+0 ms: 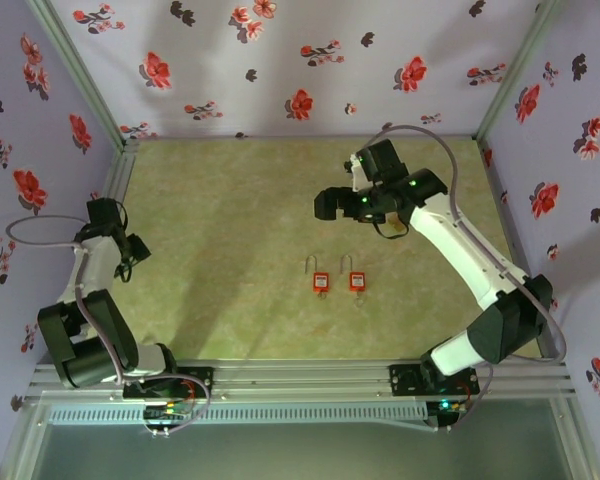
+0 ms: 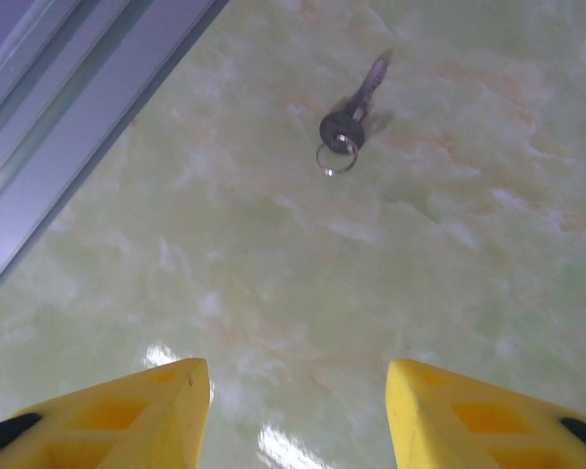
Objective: Unlock with the key
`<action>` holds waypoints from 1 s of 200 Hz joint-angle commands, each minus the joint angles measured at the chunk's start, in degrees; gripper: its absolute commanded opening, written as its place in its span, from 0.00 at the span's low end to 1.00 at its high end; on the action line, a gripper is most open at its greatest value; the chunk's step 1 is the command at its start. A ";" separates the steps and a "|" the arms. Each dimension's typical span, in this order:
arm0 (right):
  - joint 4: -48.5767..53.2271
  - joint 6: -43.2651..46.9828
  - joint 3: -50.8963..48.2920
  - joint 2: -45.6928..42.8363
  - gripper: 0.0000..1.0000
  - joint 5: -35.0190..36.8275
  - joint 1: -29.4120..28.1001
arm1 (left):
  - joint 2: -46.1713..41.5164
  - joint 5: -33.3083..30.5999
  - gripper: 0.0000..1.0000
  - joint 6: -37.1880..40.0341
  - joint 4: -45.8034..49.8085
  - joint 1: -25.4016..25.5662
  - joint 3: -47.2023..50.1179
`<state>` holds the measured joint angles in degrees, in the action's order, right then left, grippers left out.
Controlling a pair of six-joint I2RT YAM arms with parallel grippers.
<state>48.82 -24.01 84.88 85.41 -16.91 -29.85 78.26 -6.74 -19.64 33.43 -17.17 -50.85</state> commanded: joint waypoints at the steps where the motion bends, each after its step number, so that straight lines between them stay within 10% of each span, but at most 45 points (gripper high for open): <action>1: -2.05 -0.21 -0.92 0.99 0.99 -2.55 0.65 | 2.32 -1.38 0.50 5.75 -7.40 -0.49 0.82; 200: -3.58 -2.61 0.23 6.60 0.99 -6.13 0.75 | 23.24 -1.15 0.40 8.21 -10.98 -1.44 -8.74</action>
<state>46.06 -25.56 84.58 91.20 -21.78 -29.54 100.31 -7.09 -11.64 21.02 -17.72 -58.43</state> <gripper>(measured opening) 0.993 0.402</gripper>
